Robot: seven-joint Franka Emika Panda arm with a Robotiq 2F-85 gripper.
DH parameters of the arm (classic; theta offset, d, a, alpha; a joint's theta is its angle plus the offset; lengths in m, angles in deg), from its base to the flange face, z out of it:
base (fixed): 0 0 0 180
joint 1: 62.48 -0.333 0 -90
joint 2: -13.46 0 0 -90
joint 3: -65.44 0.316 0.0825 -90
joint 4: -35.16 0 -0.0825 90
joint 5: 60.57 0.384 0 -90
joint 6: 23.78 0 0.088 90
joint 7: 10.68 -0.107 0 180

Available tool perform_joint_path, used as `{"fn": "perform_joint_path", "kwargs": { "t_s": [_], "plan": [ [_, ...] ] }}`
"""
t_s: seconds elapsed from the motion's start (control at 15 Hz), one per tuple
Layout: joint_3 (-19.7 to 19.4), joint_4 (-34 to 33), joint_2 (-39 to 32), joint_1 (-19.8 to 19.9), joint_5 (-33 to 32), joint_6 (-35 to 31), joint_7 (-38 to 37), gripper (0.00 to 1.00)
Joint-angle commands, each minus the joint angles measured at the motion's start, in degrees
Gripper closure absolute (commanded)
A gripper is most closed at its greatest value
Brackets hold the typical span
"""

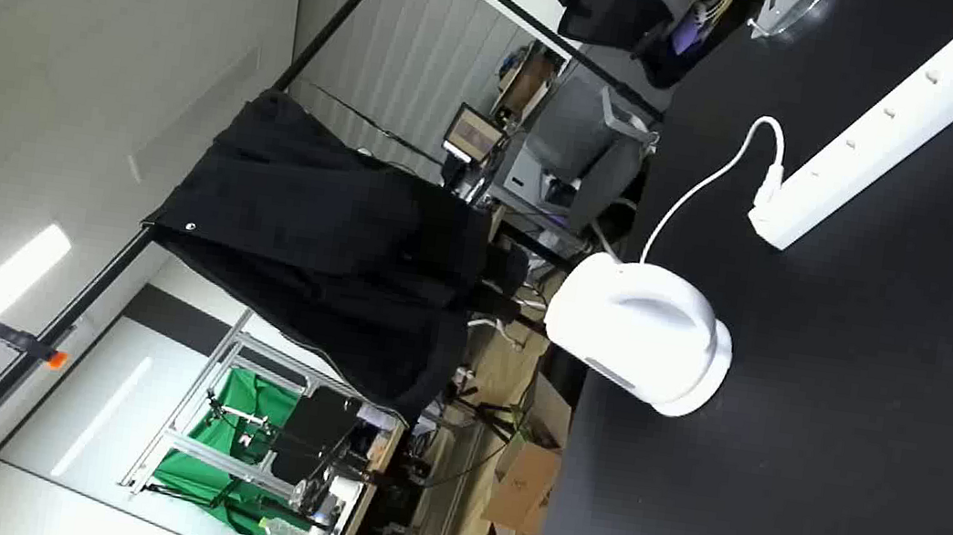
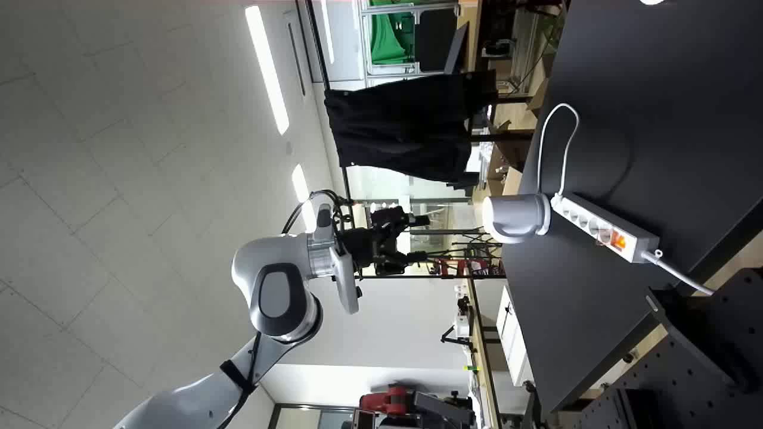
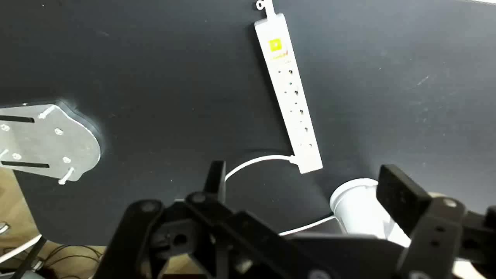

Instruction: Turn off the extension cord

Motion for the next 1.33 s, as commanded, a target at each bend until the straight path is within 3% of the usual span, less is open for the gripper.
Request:
{"fn": "perform_joint_path", "kwargs": {
  "t_s": [0.0, 0.8, 1.2, 1.27],
  "plan": [
    [0.93, -0.07, -0.09, 0.83, 0.69, 0.18, 0.44, 0.0],
    [0.93, -0.07, -0.09, 0.83, 0.7, 0.18, 0.44, 0.0],
    [-0.16, -4.94, -2.11, -4.69, 5.42, 6.87, 10.77, 0.0],
    [-0.14, -5.76, -2.95, -5.07, 6.02, 7.68, 12.0, 0.25]
  ]
}}
